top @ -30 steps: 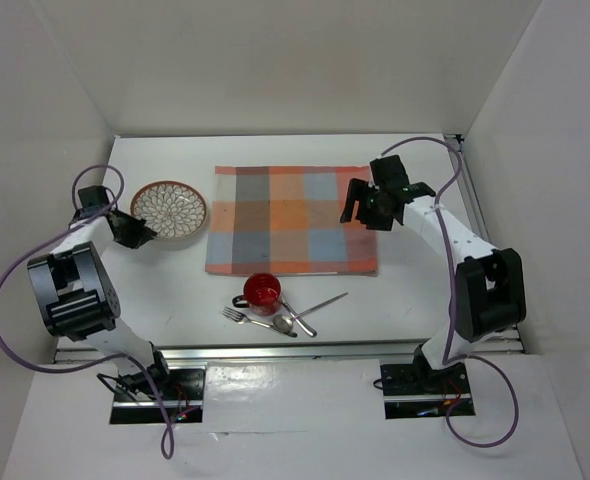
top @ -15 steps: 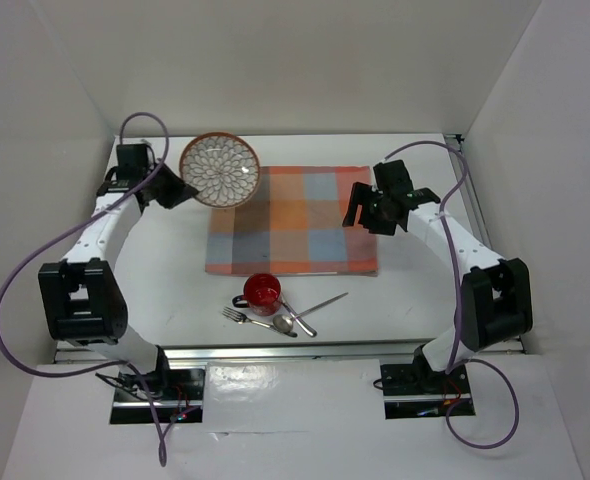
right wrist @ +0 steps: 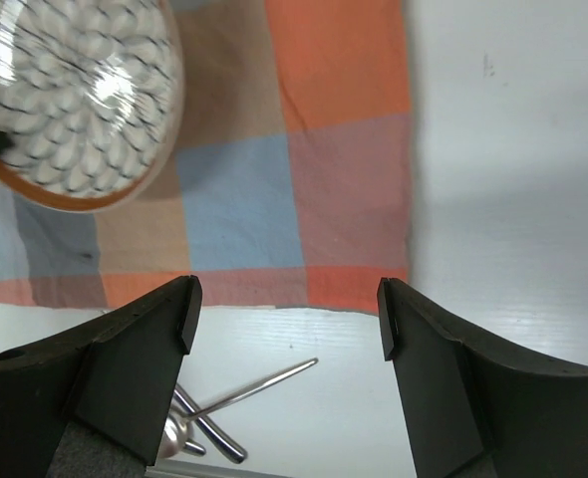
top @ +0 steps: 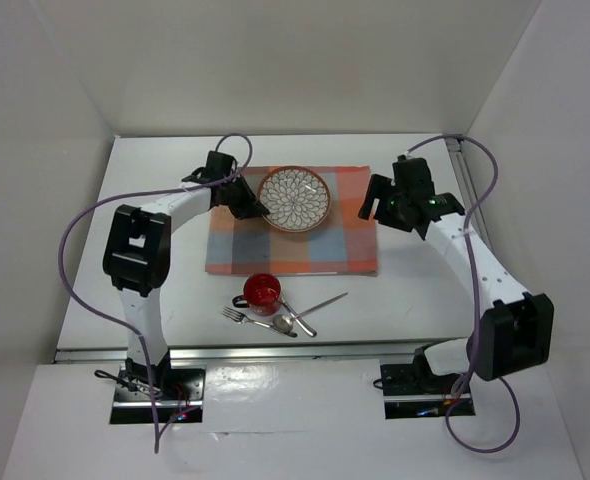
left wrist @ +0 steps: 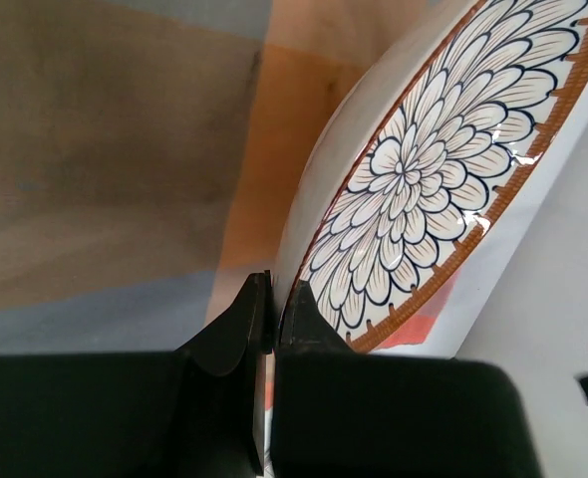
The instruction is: Set the dinner table for one person
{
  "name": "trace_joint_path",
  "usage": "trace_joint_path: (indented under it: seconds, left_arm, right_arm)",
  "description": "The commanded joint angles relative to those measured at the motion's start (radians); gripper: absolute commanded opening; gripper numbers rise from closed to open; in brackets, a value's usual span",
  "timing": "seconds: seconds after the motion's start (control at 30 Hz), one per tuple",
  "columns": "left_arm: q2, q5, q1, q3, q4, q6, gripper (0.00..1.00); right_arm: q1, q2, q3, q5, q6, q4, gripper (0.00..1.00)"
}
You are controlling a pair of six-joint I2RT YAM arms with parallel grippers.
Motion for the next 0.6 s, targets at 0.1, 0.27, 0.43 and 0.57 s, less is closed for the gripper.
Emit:
trace_joint_path:
  seconds: [0.1,0.27,0.43,0.57]
  left_arm:
    - [0.015,0.082,-0.023,0.065,0.151,-0.063,0.00]
    - [0.039,0.072,-0.023,0.042,0.131,-0.054,0.00]
    - [0.103,0.083,-0.032,0.063,0.065,-0.043,0.08]
    - [0.113,0.023,-0.042,0.092,-0.033,-0.003,0.38]
  right_arm:
    - [-0.023,-0.106,-0.011,0.058,0.003,-0.018,0.83]
    - [-0.032,-0.097,-0.002,0.067,0.003,-0.045,0.83]
    - [-0.032,-0.097,-0.002,0.067,0.003,-0.035,0.83]
    - [-0.032,-0.097,0.009,0.067,0.003,-0.046,0.83]
